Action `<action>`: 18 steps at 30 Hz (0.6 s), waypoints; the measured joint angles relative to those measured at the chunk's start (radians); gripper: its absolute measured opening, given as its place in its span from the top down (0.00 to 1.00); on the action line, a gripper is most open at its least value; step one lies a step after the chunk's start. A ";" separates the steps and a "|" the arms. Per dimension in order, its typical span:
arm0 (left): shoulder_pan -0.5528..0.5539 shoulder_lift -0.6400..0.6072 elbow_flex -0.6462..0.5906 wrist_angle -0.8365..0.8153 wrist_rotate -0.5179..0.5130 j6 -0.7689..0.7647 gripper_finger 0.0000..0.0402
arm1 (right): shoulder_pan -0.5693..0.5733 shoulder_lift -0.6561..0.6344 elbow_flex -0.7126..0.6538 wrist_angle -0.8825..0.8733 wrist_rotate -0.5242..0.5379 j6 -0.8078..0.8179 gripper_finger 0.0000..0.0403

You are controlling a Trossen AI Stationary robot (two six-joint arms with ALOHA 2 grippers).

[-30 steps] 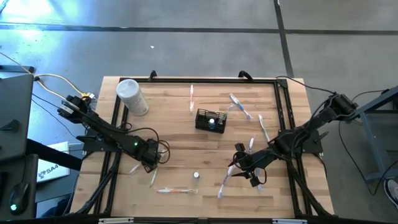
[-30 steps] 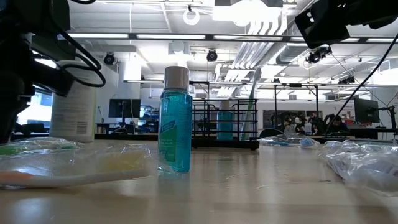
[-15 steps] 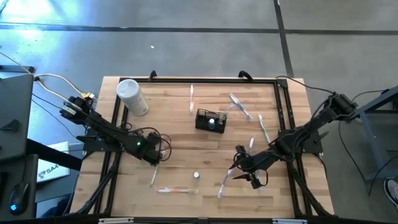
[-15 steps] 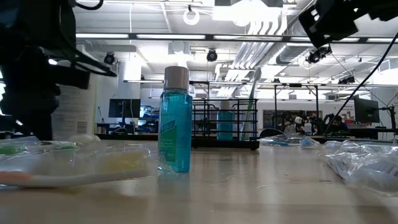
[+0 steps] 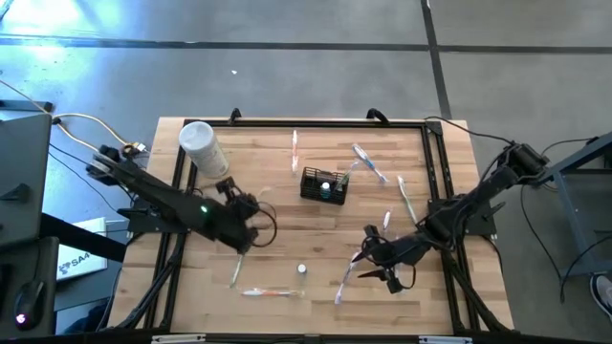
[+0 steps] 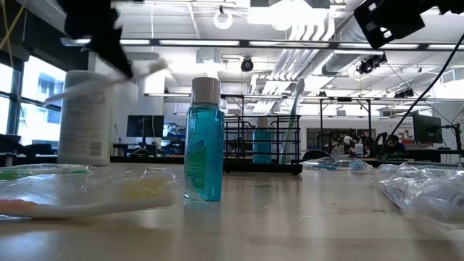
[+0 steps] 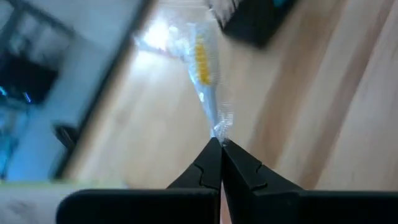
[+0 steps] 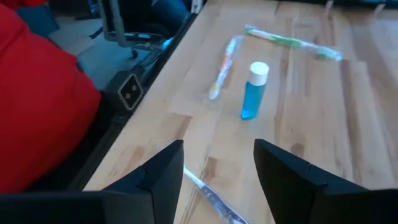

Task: Pick & Place toothbrushing station
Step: Put the middle orange toothbrush into the mesh organizer

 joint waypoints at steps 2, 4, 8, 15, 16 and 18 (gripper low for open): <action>0.030 -0.070 0.022 0.044 -0.021 0.098 1.00 | 0.017 0.000 0.000 0.000 0.037 0.001 0.53; 0.067 -0.153 0.025 0.153 -0.022 0.219 1.00 | 0.031 0.000 0.000 0.000 0.050 0.001 0.53; 0.161 -0.298 -0.030 0.510 0.110 0.521 1.00 | 0.049 0.000 0.000 0.002 0.053 0.000 0.53; 0.384 -0.348 -0.229 1.141 0.475 0.811 1.00 | 0.050 0.000 0.000 0.017 0.054 -0.052 0.53; 0.423 -0.333 -0.254 1.199 0.514 0.820 1.00 | 0.050 0.000 0.000 0.022 0.054 -0.071 0.53; 0.503 -0.298 -0.299 1.331 0.607 0.832 1.00 | 0.049 0.000 0.000 0.028 0.054 -0.098 0.53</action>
